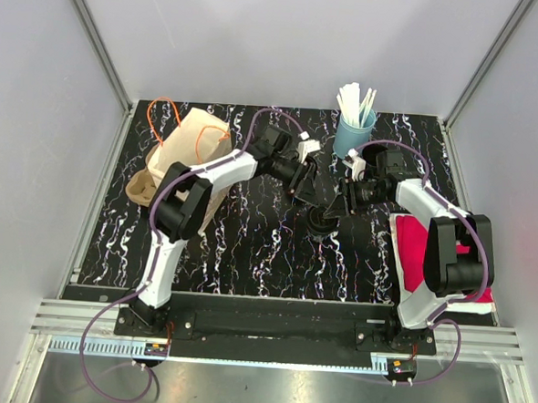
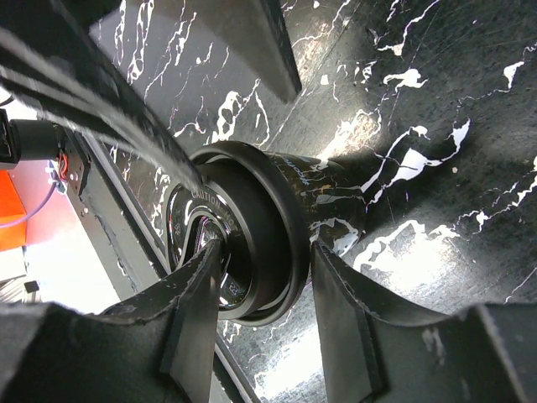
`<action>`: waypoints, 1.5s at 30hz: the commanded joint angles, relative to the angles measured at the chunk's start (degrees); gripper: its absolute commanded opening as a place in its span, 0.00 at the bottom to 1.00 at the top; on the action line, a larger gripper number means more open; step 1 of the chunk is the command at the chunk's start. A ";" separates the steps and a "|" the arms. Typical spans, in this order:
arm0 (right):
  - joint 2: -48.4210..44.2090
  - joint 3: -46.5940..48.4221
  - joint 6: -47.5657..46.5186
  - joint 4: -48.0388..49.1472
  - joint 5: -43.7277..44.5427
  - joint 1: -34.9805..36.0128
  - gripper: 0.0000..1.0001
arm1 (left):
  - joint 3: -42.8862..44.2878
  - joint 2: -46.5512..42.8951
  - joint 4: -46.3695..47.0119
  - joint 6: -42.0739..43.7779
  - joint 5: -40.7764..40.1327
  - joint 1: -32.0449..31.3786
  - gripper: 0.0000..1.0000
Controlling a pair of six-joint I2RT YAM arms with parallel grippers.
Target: Pack the takeout coffee
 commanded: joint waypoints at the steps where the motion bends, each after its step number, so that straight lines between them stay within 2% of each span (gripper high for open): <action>1: 2.01 -1.20 -3.26 -2.51 6.83 1.24 0.49 | -0.44 -1.90 8.23 -4.96 4.07 1.79 0.61; 9: 1.83 -1.20 -3.34 -2.51 6.83 1.41 0.49 | 0.00 0.74 6.04 -4.08 2.49 1.35 0.60; 18: 1.48 -1.29 -3.52 -2.59 7.00 1.59 0.49 | 0.35 1.80 -0.29 2.33 -1.72 -1.11 0.59; 27: 1.40 -1.55 -3.87 -2.59 7.79 1.85 0.49 | -0.53 1.62 -5.30 6.81 -7.61 -1.29 0.48; 34: 0.96 -2.08 -4.31 -2.68 9.37 2.73 0.48 | -3.16 0.13 -6.18 8.05 -9.02 -1.55 0.45; 37: 0.34 -2.43 -4.66 -2.59 11.13 3.34 0.48 | -4.74 -0.05 -6.10 8.93 -12.09 -2.42 0.44; 45: 1.31 -1.99 -5.10 -3.47 12.28 3.87 0.48 | -4.93 2.58 -8.90 11.04 -15.79 -4.10 0.41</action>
